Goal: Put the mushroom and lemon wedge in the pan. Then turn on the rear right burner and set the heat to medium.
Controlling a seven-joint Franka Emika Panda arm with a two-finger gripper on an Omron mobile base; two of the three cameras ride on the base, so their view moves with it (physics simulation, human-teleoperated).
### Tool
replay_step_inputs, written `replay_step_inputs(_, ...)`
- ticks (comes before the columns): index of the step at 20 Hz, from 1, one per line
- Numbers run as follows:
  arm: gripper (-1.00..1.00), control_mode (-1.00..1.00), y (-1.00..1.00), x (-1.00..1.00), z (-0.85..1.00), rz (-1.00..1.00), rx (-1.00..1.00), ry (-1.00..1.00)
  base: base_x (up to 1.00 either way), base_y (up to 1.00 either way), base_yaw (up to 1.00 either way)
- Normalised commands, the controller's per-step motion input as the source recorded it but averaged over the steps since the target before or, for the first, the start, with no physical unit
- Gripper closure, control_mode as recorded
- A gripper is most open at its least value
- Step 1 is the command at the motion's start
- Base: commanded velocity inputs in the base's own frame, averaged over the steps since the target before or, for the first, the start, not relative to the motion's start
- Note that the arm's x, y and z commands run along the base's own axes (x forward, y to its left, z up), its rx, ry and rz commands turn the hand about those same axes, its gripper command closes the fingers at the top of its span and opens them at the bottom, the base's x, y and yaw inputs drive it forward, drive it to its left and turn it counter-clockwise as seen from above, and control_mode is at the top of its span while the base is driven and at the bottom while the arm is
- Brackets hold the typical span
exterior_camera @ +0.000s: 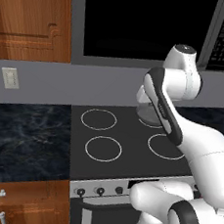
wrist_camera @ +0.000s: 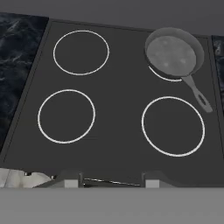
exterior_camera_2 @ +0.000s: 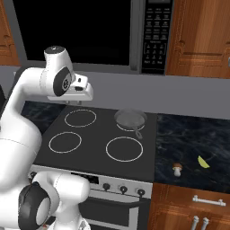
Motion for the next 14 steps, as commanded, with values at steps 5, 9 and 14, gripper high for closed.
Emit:
replay_step_inputs(5,-1.0,-1.0,0.0,-0.14,0.0,0.03,0.0,0.01,0.0,0.0,0.0)
replay_step_inputs(9,-1.0,-1.0,-0.04,-0.34,-0.07,0.09,0.0,0.05,0.0,0.0,0.0)
replay_step_inputs(14,-1.0,-1.0,-0.52,-0.39,-0.03,0.01,0.0,0.02,0.0,0.0,0.0)
